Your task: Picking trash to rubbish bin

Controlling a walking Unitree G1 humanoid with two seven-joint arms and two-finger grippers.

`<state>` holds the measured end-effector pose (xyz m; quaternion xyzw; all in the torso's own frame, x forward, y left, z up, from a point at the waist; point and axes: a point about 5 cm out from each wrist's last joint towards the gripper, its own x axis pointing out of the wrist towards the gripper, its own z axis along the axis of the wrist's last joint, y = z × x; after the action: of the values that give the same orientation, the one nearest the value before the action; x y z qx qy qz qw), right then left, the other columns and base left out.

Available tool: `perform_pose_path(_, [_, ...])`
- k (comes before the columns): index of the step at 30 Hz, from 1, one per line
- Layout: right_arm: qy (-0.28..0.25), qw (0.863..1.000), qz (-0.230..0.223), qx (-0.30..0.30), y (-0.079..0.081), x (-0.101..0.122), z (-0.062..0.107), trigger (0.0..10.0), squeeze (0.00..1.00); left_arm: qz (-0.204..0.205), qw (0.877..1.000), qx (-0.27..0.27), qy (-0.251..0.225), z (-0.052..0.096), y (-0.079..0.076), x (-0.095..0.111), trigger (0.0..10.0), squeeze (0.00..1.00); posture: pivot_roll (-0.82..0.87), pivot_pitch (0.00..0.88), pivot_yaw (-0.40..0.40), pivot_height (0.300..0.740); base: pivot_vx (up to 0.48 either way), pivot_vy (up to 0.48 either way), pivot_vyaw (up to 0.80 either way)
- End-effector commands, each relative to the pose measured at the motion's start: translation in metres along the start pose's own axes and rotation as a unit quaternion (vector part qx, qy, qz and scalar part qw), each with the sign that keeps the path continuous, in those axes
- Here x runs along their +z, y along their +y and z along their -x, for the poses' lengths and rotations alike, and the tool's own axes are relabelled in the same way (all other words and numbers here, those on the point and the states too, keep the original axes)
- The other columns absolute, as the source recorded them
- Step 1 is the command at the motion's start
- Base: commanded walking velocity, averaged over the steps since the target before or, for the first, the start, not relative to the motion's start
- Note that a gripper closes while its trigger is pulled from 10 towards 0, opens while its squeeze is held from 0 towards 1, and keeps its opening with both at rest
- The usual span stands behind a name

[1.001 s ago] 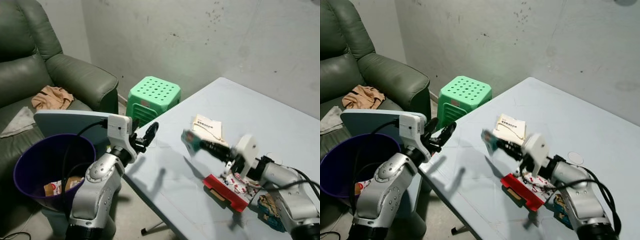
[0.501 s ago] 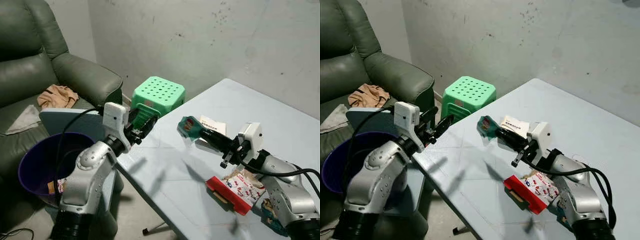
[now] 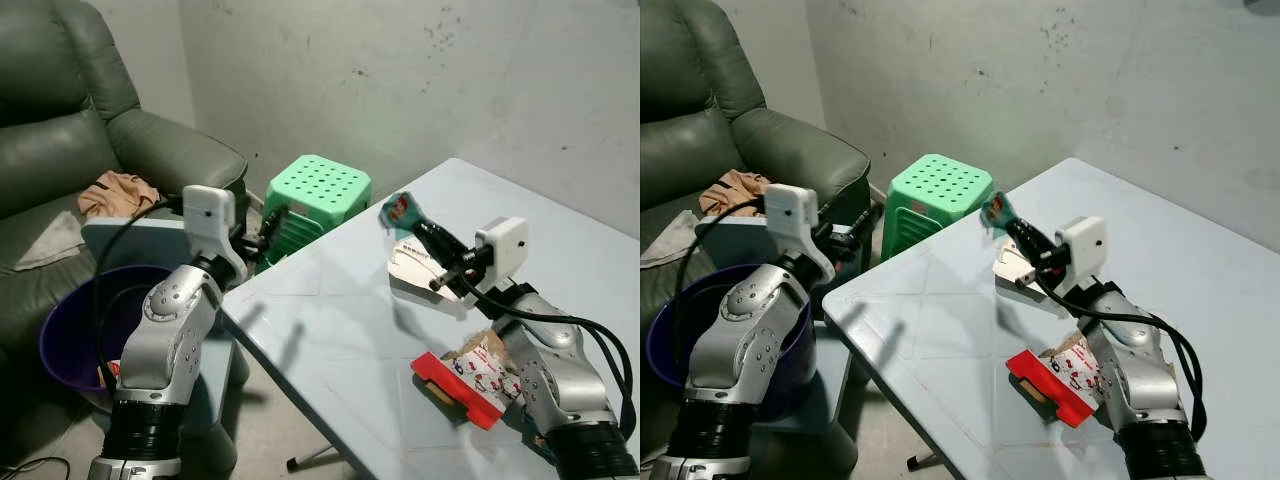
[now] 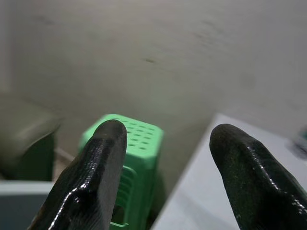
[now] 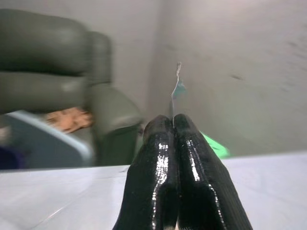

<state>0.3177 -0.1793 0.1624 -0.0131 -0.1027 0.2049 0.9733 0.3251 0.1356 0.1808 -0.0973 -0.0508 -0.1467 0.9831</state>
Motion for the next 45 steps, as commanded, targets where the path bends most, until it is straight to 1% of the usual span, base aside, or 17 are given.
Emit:
perform_pose_path(1, [0.019, 0.998, -0.002, -0.057, -0.007, -0.006, 0.002, 10.0, 0.0, -0.013, 1.0, 0.025, -0.004, 0.001, -0.002, -0.003, 10.0, 0.0, 0.07, 0.0, -0.075, 0.74, 0.0, 0.0, 0.0])
perform_pose_path(2, [0.022, 0.998, -0.002, -0.066, -0.007, -0.008, 0.002, 10.0, 0.0, -0.016, 0.999, 0.031, -0.004, 0.002, -0.002, -0.004, 10.0, 0.0, 0.07, 0.0, -0.075, 0.74, 0.0, 0.0, 0.0])
perform_pose_path(5, [0.027, 0.994, -0.028, -0.098, -0.005, -0.013, 0.004, 10.0, 0.0, -0.016, 0.998, 0.061, 0.0, 0.002, 0.0, -0.011, 10.0, 0.0, 0.07, 0.0, -0.074, 0.74, 0.0, 0.0, 0.0])
perform_pose_path(6, [0.027, 0.994, -0.028, -0.098, -0.005, -0.013, 0.004, 10.0, 0.0, -0.016, 0.998, 0.061, 0.0, 0.002, 0.0, -0.011, 10.0, 0.0, 0.07, 0.0, -0.074, 0.74, 0.0, 0.0, 0.0])
perform_pose_path(7, [0.032, 0.992, -0.025, -0.118, -0.004, -0.014, 0.004, 10.0, 0.0, -0.022, 0.997, 0.08, 0.0, 0.001, 0.003, -0.012, 10.0, 0.0, 0.07, 0.0, -0.074, 0.74, 0.0, 0.0, 0.0])
perform_pose_path(11, [0.021, 0.99, -0.016, -0.139, -0.001, -0.012, 0.005, 10.0, 0.0, -0.021, 0.993, 0.112, -0.01, -0.001, 0.012, -0.01, 10.0, 0.0, 0.07, 0.0, -0.074, 0.74, 0.0, 0.0, 0.0])
perform_pose_path(13, [0.02, 0.99, -0.009, -0.143, -0.001, -0.011, 0.005, 10.0, 0.0, -0.013, 0.993, 0.114, -0.015, -0.002, 0.014, -0.008, 10.0, 0.0, 0.07, 0.0, -0.074, 0.74, 0.0, 0.0, 0.0])
perform_pose_path(17, [0.022, 0.988, -0.021, -0.151, 0.001, -0.013, 0.005, 10.0, 0.0, -0.02, 0.992, 0.12, -0.019, -0.004, 0.016, -0.007, 10.0, 0.0, 0.07, 0.0, -0.073, 0.74, 0.0, 0.0, 0.0])
perform_pose_path(23, [0.023, 0.987, -0.012, -0.156, 0.004, -0.014, 0.005, 10.0, 0.0, -0.007, 0.991, 0.132, -0.017, -0.006, 0.019, -0.009, 10.0, 0.0, 0.07, 0.0, -0.079, 0.74, 0.0, 0.0, 0.0])
perform_pose_path(33, [0.036, 0.987, -0.003, -0.156, 0.004, -0.017, 0.007, 10.0, 0.0, -0.004, 0.99, 0.141, -0.008, -0.006, 0.022, -0.012, 10.0, 0.0, 0.07, 0.0, -0.084, 0.74, 0.0, 0.343, 0.0])
perform_pose_path(45, [0.041, 0.987, 0.0, -0.152, 0.006, -0.017, 0.009, 10.0, 0.0, -0.001, 0.99, 0.141, -0.007, -0.005, 0.021, -0.013, 10.0, 0.0, 0.06, 0.0, -0.09, 0.74, 0.0, 0.372, 0.0])
